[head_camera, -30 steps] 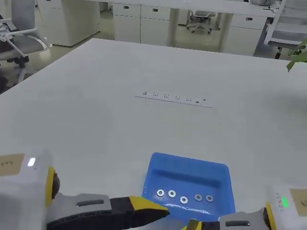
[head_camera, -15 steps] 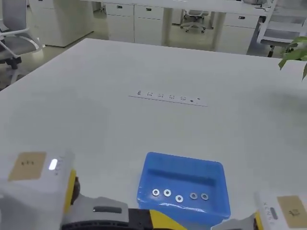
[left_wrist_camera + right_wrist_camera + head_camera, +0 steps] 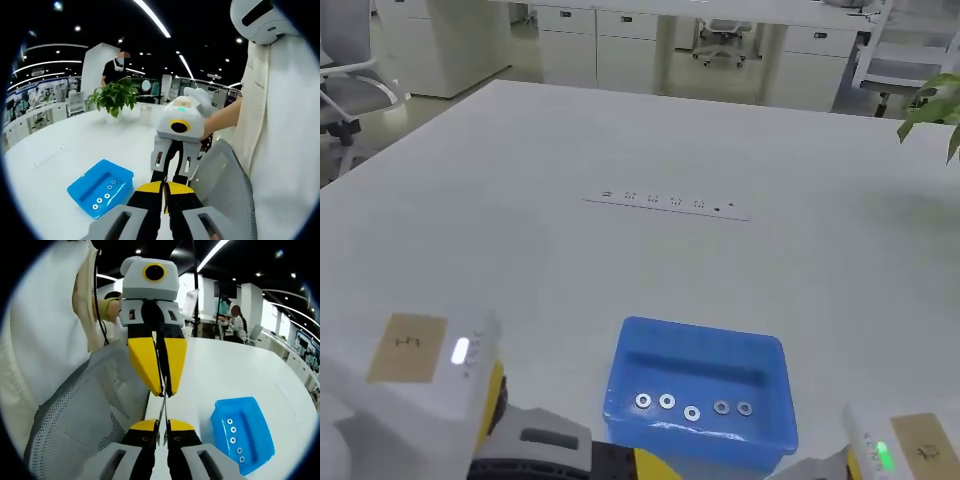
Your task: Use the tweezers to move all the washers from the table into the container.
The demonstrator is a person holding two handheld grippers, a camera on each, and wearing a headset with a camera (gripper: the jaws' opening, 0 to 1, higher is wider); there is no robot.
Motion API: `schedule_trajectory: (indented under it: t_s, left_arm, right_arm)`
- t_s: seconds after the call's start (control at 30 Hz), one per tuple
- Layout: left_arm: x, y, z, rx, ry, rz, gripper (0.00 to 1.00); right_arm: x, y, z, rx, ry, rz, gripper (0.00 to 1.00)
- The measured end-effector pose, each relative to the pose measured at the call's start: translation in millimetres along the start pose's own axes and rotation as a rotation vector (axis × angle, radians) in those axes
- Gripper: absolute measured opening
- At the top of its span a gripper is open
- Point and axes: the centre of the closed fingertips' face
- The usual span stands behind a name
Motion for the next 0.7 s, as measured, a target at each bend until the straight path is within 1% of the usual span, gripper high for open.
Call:
schedule_trajectory:
  t_s: [0.07, 0.17, 0.27, 0.33, 0.4, 0.43, 0.47, 0.5, 0.53, 0.6, 0.63, 0.7]
  left_arm:
    - [0.9, -0.7, -3.3, 0.02, -0.034, 0.001, 0.0]
    - [0.5, -1.1, -7.2, 0.036, -0.035, -0.014, 0.0]
    - [0.8, -1.1, -13.1, 0.075, -0.072, -0.024, 0.0]
    - [0.8, -1.7, -17.6, 0.105, -0.088, -0.035, 0.0]
    - [4.0, -2.9, -23.5, 0.135, -0.115, -0.03, 0.0]
    - [5.3, -3.3, -28.6, 0.164, -0.125, -0.033, 0.0]
    - [7.7, -3.9, -32.1, 0.185, -0.141, -0.028, 0.0]
    - [10.0, -4.9, -36.0, 0.206, -0.172, -0.027, 0.0]
    - [10.1, -5.8, -38.8, 0.223, -0.187, -0.038, 0.0]
    - [12.8, -8.9, -42.8, 0.245, -0.204, -0.044, 0.0]
    - [13.6, -10.1, -44.6, 0.249, -0.205, -0.051, 0.0]
    - [16.7, -11.8, -51.6, 0.28, -0.212, -0.06, 0.0]
  right_arm:
    - [0.6, -1.1, -3.8, 0.019, 0.004, 0.004, 0.04]
    - [1.5, -2.0, -8.3, 0.037, -0.004, 0.012, 0.04]
    - [2.1, -2.9, -13.1, 0.056, -0.005, 0.014, 0.04]
    - [1.6, -3.3, -17.1, 0.066, -0.008, 0.011, 0.04]
    - [-0.7, -3.5, -22.0, 0.077, -0.015, 0.002, 0.05]
    - [-2.1, -3.3, -24.4, 0.084, -0.018, -0.004, 0.05]
    - [-5.1, -2.8, -28.3, 0.097, -0.017, -0.017, 0.05]
    - [-7.2, -2.5, -30.3, 0.101, -0.018, -0.027, 0.05]
    - [-8.8, -2.5, -32.0, 0.103, -0.023, -0.034, 0.05]
    - [-11.7, -4.2, -37.2, 0.103, -0.036, -0.041, 0.04]
    - [-12.3, -5.2, -38.9, 0.105, -0.038, -0.044, 0.04]
    - [-13.9, -8.0, -44.3, 0.12, -0.039, -0.05, 0.04]
Point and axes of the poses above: the centre of the closed fingertips' face, and the gripper's own axes: y roughly backward along the fingers, x roughly to its left, z roughly out of its top, and after that the axes turned 6 degrees about z, right-handed
